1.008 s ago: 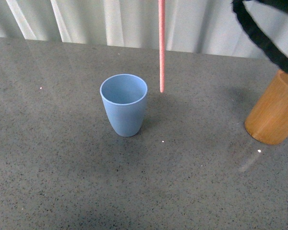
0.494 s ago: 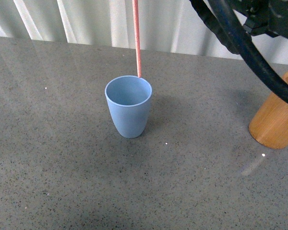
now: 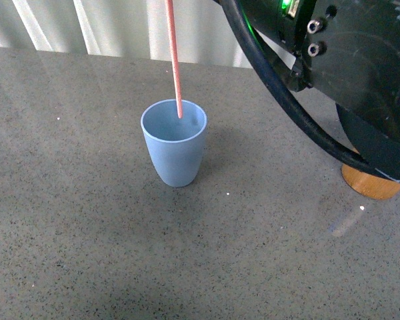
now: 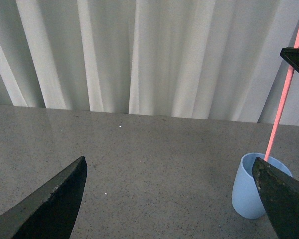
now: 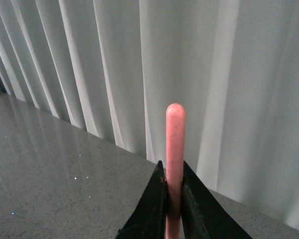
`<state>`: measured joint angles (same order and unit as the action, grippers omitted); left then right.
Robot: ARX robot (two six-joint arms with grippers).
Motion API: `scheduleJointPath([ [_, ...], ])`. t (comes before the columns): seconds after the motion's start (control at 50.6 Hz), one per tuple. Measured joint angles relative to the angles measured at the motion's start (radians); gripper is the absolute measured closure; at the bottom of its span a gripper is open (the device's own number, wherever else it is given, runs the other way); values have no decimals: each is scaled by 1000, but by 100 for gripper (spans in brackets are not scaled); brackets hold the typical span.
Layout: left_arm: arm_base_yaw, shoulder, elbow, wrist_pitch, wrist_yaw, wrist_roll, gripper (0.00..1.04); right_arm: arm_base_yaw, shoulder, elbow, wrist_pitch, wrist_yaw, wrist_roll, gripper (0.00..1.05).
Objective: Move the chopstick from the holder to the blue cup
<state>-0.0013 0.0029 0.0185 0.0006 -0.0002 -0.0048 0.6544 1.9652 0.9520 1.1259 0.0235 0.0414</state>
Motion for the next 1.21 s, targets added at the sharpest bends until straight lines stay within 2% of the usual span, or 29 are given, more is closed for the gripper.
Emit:
scheduleJointPath([
  [0.336, 0, 0, 0, 0, 0, 0, 7, 0, 20, -9, 4, 3, 8, 102],
  [0.494, 0, 0, 0, 0, 0, 0, 7, -1, 23, -45, 2, 13, 17, 70],
  [0.692, 0, 0, 0, 0, 0, 0, 7, -3, 9, -74, -4, 32, 34, 40],
  [0.85, 0, 0, 0, 0, 0, 0, 7, -17, -121, -126, -43, 43, 37, 8],
  [0.969, 0, 0, 0, 0, 0, 0, 7, -50, -222, -169, -106, 99, 16, 10],
  [1.087, 0, 0, 0, 0, 0, 0, 7, -107, -347, -256, -214, 198, -50, 10],
  [1.146, 0, 0, 0, 0, 1, 1, 7, -156, -425, -308, -272, 203, -80, 10],
  [1.206, 0, 0, 0, 0, 0, 0, 7, -246, -535, -361, -322, 203, -104, 10],
])
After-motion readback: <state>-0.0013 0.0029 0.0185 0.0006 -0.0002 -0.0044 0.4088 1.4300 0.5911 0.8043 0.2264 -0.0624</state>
